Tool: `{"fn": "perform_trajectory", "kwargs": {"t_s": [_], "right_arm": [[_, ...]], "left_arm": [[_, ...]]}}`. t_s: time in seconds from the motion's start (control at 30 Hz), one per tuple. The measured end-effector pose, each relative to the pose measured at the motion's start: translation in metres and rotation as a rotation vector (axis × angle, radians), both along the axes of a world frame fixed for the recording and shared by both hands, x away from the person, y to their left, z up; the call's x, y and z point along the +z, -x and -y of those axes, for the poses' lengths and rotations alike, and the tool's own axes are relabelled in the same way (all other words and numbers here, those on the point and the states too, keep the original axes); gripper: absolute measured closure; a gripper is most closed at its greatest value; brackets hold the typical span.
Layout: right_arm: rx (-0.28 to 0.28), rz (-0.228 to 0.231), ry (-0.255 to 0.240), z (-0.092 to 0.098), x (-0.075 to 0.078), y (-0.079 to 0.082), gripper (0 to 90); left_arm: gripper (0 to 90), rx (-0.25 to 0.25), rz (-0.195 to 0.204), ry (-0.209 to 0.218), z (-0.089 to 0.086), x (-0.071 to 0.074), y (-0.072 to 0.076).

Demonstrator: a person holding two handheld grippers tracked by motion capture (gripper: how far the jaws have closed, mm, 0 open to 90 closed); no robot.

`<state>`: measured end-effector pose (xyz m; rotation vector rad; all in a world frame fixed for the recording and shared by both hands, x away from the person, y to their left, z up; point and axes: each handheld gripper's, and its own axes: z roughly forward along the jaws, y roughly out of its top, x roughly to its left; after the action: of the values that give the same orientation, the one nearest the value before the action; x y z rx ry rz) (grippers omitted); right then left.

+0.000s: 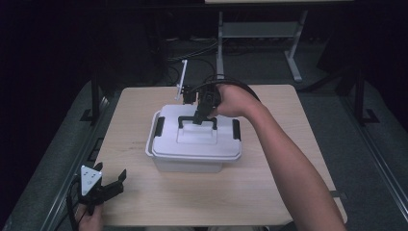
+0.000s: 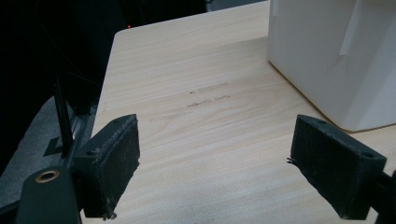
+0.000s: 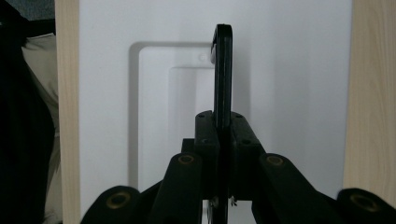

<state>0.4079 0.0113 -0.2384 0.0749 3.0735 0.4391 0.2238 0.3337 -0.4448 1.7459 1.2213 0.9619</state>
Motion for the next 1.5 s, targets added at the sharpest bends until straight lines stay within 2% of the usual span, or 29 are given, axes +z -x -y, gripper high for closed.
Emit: {"fn": "perform_trajectory", "kwargs": {"t_s": [0.17,0.67,0.93,1.5], "right_arm": [[0.009,-0.002,0.002,-0.009,-0.002,-0.002,84.0],[0.022,-0.019,0.01,-0.031,-0.019,-0.016,84.0],[0.004,-0.021,0.006,-0.032,-0.026,-0.026,84.0],[0.01,-0.033,0.002,-0.037,-0.032,-0.032,84.0]], "left_arm": [[15.0,0.0,-0.001,-0.001,0.0,0.0,0.0],[15.0,0.004,-0.001,0.001,-0.002,0.0,0.002],[15.0,0.009,-0.001,0.001,-0.003,0.0,0.002],[15.1,0.01,-0.003,0.001,-0.003,0.0,0.001]]}}
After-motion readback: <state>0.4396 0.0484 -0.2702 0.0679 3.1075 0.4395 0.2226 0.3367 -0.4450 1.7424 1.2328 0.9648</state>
